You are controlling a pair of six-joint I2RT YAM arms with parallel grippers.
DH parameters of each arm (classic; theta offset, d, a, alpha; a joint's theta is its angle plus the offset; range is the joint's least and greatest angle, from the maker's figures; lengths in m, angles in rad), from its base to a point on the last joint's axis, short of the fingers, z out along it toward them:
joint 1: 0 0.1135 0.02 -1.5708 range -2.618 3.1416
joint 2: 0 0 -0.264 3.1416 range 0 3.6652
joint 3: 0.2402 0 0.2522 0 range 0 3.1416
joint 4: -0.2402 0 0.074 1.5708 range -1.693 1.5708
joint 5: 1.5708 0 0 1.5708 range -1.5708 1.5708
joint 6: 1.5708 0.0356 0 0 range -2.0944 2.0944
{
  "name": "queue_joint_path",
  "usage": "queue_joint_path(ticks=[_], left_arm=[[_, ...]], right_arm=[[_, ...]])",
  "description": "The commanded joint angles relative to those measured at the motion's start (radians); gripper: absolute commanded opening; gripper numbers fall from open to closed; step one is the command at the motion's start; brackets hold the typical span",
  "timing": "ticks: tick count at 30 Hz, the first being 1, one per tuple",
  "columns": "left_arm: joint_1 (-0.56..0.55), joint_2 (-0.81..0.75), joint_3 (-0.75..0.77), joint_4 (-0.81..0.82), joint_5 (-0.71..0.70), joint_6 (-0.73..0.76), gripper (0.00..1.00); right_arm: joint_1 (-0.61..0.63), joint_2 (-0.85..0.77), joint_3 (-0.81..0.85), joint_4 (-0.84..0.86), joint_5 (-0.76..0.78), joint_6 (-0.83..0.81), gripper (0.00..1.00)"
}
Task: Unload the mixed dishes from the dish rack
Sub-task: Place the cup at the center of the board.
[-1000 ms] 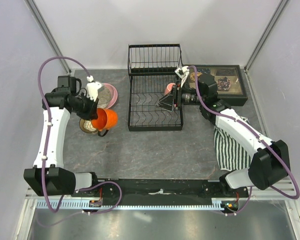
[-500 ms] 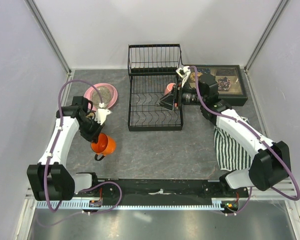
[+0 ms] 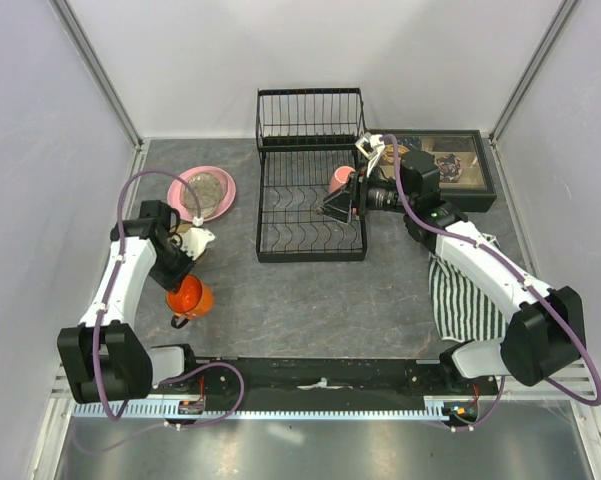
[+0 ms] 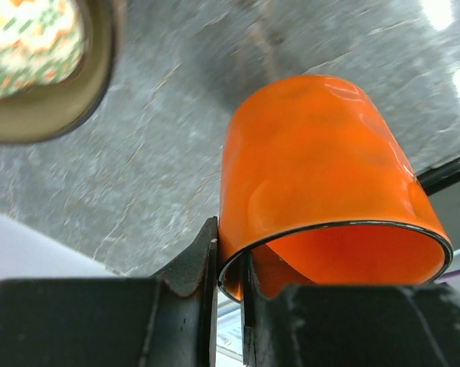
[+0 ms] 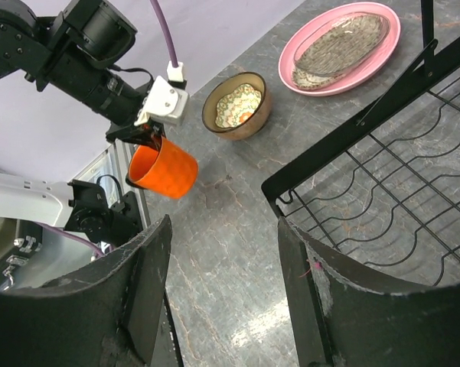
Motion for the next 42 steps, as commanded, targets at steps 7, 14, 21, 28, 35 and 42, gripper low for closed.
queue_joint_path(ticks=[7,14,21,28,35,42], left_arm=[[0.166,0.009,0.03,0.032,-0.027,0.125,0.02],[0.268,0.04,-0.002,0.063,-0.02,0.188,0.02],[0.337,0.095,-0.008,0.112,-0.036,0.216,0.02],[0.345,0.154,-0.011,0.147,-0.053,0.211,0.02],[0.349,0.184,-0.031,0.192,-0.08,0.211,0.02],[0.352,0.212,-0.028,0.198,-0.077,0.205,0.04]], right_arm=[[-0.003,-0.04,-0.009,0.045,-0.005,-0.008,0.66],[-0.003,-0.039,-0.01,0.048,-0.008,-0.005,0.66],[-0.005,-0.035,-0.009,0.054,-0.013,0.003,0.66],[-0.005,-0.039,-0.01,0.051,-0.01,-0.003,0.66],[-0.003,-0.037,-0.01,0.05,-0.005,-0.005,0.66],[-0.003,-0.042,-0.015,0.045,-0.004,-0.012,0.66]])
